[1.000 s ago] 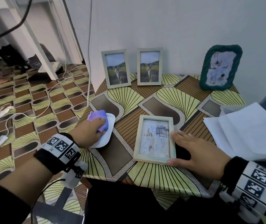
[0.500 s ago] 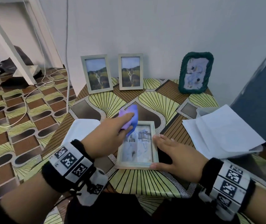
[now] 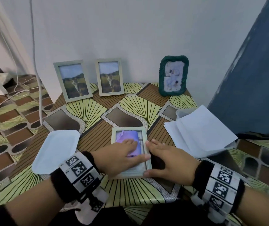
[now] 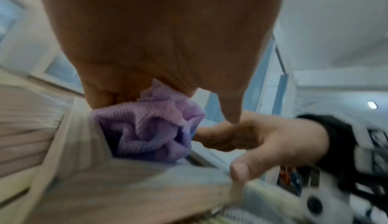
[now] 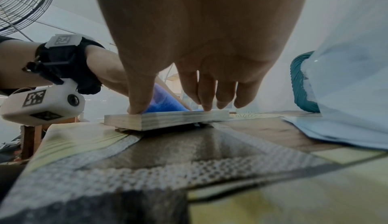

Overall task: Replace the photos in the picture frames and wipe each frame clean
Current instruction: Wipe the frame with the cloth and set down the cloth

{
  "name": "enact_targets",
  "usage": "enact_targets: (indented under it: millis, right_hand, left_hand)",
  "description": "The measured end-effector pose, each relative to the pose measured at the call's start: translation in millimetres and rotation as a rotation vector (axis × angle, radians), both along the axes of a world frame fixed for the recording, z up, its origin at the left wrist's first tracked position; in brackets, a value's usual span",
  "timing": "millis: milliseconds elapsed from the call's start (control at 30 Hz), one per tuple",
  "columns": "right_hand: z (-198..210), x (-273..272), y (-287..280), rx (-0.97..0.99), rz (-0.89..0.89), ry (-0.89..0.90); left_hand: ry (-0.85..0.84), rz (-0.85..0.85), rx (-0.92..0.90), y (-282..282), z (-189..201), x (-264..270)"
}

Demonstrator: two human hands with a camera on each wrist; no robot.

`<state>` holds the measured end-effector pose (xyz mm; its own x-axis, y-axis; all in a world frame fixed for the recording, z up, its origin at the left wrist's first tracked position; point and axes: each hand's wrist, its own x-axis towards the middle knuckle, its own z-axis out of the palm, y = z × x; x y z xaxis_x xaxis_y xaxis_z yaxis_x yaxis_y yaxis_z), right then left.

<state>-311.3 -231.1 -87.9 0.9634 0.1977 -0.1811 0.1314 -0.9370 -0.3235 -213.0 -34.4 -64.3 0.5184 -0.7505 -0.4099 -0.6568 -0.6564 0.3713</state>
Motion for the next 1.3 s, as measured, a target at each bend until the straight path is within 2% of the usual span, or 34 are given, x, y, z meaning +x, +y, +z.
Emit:
enact_targets:
  millis: [67,133,233,300,367,467,533,633,700,833,1033,1300]
  right_hand:
    - [1.6,-0.7,-1.6,0.028,-0.012,0.003]
    - [5.8,0.0,-1.9,0.073,-0.037,-0.033]
    - [14.7,4.3,1.9,0.154,-0.077,-0.182]
    - [20.2,10.5,8.7,0.202,-0.09,-0.273]
    - [24.5,17.8,19.1,0.242,-0.088,-0.307]
    - [28.2,29.2,39.1,0.252,0.004,-0.306]
    - [25.6,36.5,51.1,0.166,0.057,-0.207]
    - [16.5,44.6,57.0,-0.039,0.078,-0.015]
    - [11.9,46.2,55.1,-0.128,0.105,0.025]
    - [9.2,45.1,44.6,-0.113,0.154,-0.024]
    - [9.8,49.7,33.6,-0.101,0.126,-0.033]
    - [4.7,72.3,44.9,-0.245,0.25,0.149]
  left_hand:
    - [0.152,0.074,-0.199,4.0,3.3,7.0]
    - [0.177,0.168,-0.446,12.8,3.8,14.1]
    - [-0.117,0.252,-0.574,32.9,-0.2,27.7]
    - [-0.287,0.191,-0.521,46.4,-3.1,37.0]
    - [-0.366,0.06,-0.358,55.3,-9.0,43.7]
    - [-0.301,-0.036,-0.057,62.5,-20.5,42.6]
    - [-0.278,-0.075,0.053,63.6,-25.5,38.8]
    - [-0.286,-0.102,0.106,61.2,-25.3,36.7]
    - [-0.254,-0.09,0.121,59.7,-22.4,38.3]
    - [-0.201,-0.111,0.121,59.8,-17.6,40.0]
    - [-0.168,-0.163,0.21,55.0,-9.9,39.1]
    - [-0.07,-0.147,0.221,49.9,-9.3,41.8]
